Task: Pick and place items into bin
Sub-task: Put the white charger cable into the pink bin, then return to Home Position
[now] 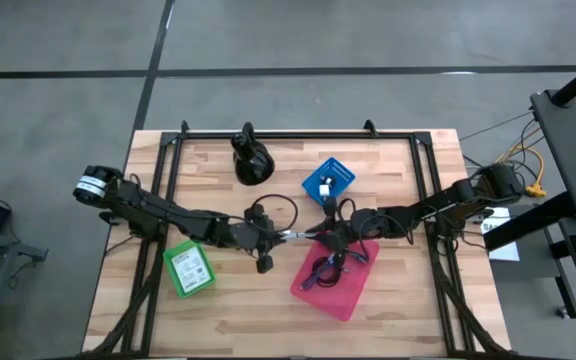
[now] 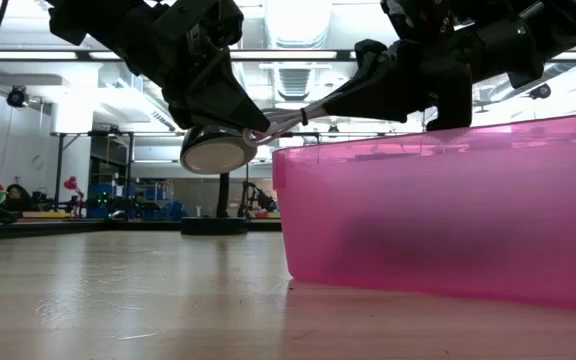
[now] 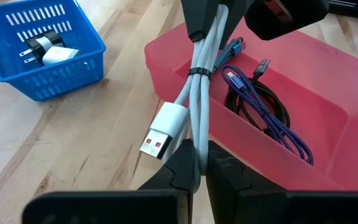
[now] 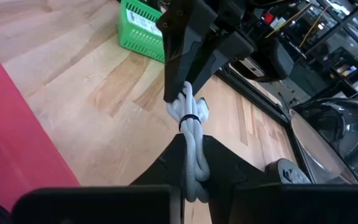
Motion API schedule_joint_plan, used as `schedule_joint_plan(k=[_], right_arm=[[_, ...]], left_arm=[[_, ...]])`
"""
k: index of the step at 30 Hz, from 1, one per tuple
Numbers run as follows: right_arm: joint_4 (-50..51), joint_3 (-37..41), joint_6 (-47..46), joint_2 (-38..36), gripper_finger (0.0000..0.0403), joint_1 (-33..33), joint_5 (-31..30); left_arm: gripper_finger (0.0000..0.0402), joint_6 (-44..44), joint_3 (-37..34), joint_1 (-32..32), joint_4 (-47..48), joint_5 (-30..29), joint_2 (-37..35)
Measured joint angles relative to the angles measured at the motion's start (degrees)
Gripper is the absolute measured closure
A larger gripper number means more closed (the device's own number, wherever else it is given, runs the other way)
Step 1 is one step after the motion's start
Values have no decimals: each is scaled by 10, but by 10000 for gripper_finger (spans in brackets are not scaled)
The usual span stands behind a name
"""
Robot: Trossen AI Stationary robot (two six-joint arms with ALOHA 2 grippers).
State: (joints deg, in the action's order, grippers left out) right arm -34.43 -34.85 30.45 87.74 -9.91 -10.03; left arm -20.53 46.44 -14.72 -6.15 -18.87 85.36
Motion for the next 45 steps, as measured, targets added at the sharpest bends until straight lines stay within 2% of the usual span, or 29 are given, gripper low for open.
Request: schedule_joint_plan(k=[6, 14, 17, 24, 29, 37, 40, 45], right_arm=[[13, -2, -5, -6, 384, -6, 0], [54, -3, -46, -42, 384, -23, -2], [88, -4, -84, -72, 384, -26, -3], [209, -5, -206, -156, 384, -50, -5], [304, -5, -328, -200, 384, -77, -5], [401, -4, -483, -216, 384, -132, -2], [402, -4, -509, -215, 370, -147, 0], [398, -4, -519, -217, 324, -157, 0]], left_arm=[[386, 1, 0, 0, -4, 3, 0], [330, 8, 0, 0, -5, 4, 0], [312, 40, 0, 0, -3, 7, 0], [287, 136, 5, 0, -6, 35, 0], [285, 169, 3, 0, -8, 35, 0], [285, 181, 3, 0, -9, 35, 0], [285, 210, 3, 0, -9, 35, 0], [285, 229, 5, 0, -10, 35, 0]])
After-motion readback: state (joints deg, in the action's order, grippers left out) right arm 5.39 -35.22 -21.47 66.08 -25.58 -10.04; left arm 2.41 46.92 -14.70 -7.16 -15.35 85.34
